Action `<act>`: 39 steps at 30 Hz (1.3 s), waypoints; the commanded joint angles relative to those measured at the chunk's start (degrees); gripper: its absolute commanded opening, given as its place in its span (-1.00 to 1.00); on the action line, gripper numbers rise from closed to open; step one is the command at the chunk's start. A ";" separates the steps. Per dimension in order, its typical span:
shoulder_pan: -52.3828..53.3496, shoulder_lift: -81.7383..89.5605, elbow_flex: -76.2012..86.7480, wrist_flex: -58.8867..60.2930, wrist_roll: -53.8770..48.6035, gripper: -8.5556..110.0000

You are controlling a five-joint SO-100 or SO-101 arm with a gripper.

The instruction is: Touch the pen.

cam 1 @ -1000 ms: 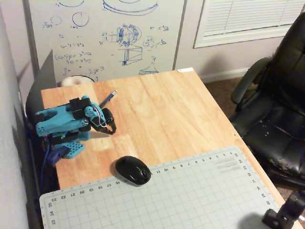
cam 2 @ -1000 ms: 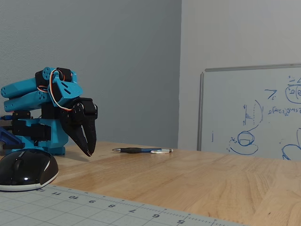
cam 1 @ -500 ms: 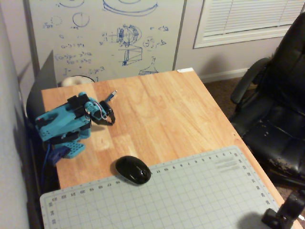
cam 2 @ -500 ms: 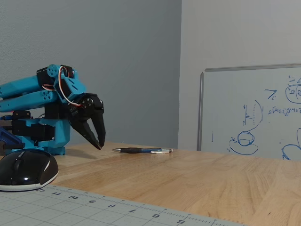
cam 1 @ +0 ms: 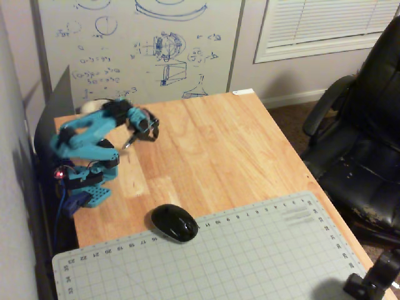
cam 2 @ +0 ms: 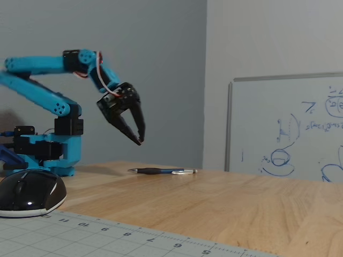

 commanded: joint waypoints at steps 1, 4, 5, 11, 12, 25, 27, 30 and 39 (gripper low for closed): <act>-2.72 -13.01 -14.85 -1.49 0.26 -0.86; -5.01 -19.95 -20.74 -1.85 0.26 -0.86; -5.71 -22.06 -22.50 -1.76 0.26 -0.86; -10.81 -34.01 -31.20 -1.76 0.26 -0.85; -11.95 -36.12 -31.99 -1.76 0.26 -0.85; -18.81 -47.55 -34.10 -2.11 0.26 -0.85; -18.90 -47.64 -34.01 -2.11 0.26 -0.85; -19.07 -48.16 -33.93 -1.58 0.26 -0.85; -22.41 -50.45 -34.01 -1.58 0.26 -0.85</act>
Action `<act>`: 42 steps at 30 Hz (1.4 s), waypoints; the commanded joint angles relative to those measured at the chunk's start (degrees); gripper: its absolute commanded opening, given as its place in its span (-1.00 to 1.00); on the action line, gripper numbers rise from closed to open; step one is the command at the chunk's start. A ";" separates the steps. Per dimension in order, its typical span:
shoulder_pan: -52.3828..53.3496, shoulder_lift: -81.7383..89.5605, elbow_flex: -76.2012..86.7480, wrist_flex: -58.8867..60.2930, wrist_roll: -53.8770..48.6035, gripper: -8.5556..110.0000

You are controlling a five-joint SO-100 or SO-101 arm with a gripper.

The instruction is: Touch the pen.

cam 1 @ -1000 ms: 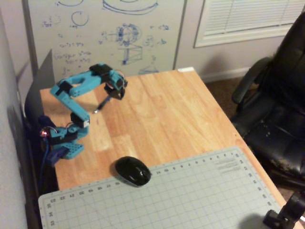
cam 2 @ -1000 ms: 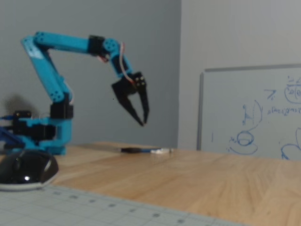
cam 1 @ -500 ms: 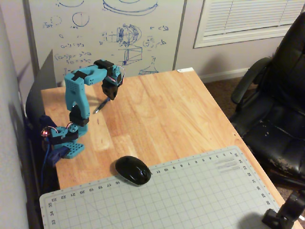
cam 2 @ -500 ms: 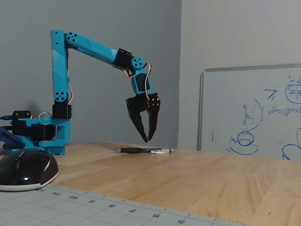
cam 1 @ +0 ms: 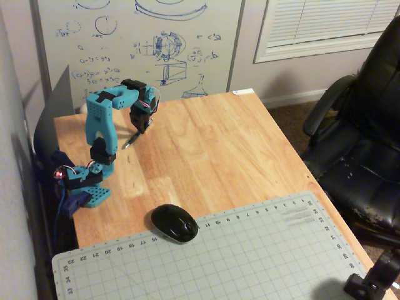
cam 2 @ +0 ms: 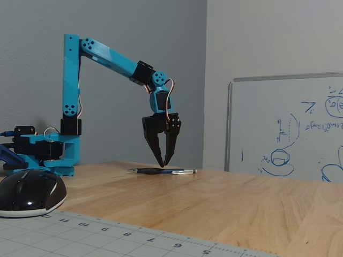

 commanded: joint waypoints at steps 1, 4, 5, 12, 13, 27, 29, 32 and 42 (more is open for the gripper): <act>-0.88 0.88 -4.13 -0.70 0.26 -0.85; -0.97 0.62 -4.13 -0.70 0.26 -0.85; -0.97 0.44 -4.13 -0.70 0.26 -0.85; -0.97 0.18 -3.96 -0.70 0.26 -0.85; -0.97 0.18 -3.96 -0.70 0.26 -0.85; -1.05 0.35 -2.46 -0.79 0.26 -0.85; -1.85 0.35 -2.37 -0.79 0.26 -0.85; -2.99 0.35 -2.02 -0.79 0.26 -0.85; -2.90 0.26 -1.76 -0.88 0.26 -0.85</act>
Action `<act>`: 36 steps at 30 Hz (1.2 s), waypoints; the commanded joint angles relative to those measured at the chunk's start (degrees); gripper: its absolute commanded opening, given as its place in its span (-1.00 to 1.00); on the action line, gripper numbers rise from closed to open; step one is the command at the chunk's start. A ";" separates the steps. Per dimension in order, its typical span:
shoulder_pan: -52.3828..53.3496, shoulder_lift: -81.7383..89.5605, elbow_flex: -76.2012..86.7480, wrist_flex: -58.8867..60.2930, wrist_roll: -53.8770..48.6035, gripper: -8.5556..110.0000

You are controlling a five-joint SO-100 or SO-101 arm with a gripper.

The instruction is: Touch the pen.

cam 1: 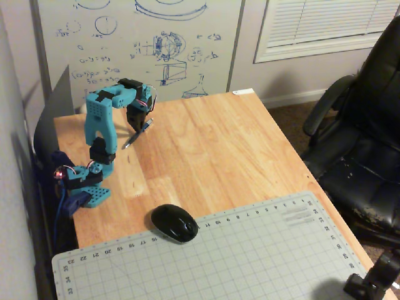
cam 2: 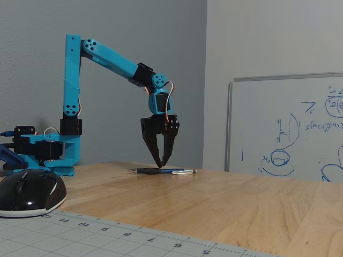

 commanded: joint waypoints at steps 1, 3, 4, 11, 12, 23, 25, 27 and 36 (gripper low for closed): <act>0.09 1.05 -1.67 -0.97 0.26 -0.85; 0.09 0.97 -1.67 -0.97 0.26 -0.85; 0.09 0.97 -1.58 -0.79 0.26 -0.85; 0.09 -1.67 -0.88 -1.32 0.26 -0.85; 0.09 -1.67 -0.97 -1.32 0.26 -0.85; 0.00 -1.85 -1.23 -1.23 0.26 -0.85; 0.09 -1.85 -1.23 -1.23 0.26 -0.85; 0.09 -1.67 -0.97 -1.23 0.26 -0.85; 0.09 -1.67 -1.14 -1.14 0.26 -0.85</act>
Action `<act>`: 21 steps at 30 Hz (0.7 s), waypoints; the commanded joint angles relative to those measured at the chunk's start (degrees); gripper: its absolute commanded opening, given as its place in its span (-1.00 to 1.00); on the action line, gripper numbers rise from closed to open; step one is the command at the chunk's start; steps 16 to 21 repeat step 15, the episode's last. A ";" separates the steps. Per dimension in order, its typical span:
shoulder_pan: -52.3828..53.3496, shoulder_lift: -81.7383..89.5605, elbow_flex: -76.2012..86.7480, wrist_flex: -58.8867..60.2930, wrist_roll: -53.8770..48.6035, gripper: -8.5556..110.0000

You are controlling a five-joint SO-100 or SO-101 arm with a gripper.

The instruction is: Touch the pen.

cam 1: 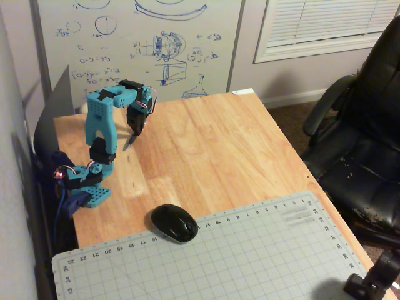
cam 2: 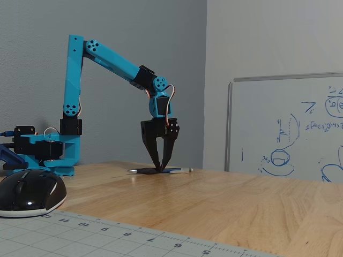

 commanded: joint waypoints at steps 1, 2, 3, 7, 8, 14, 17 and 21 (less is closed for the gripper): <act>0.00 0.62 -1.05 -0.62 0.35 -0.85; 0.00 0.62 -1.14 -0.62 0.35 -0.85; 0.00 0.53 -1.14 -0.62 0.35 -0.85; 0.00 0.53 -1.32 -0.62 0.35 -0.85; 0.00 0.62 -1.32 -0.62 0.35 -0.85; 0.00 0.62 -1.41 -0.70 0.35 -0.85; 0.00 0.62 -1.41 -0.70 0.35 -0.85; 0.00 0.62 -1.41 -0.70 0.35 -0.85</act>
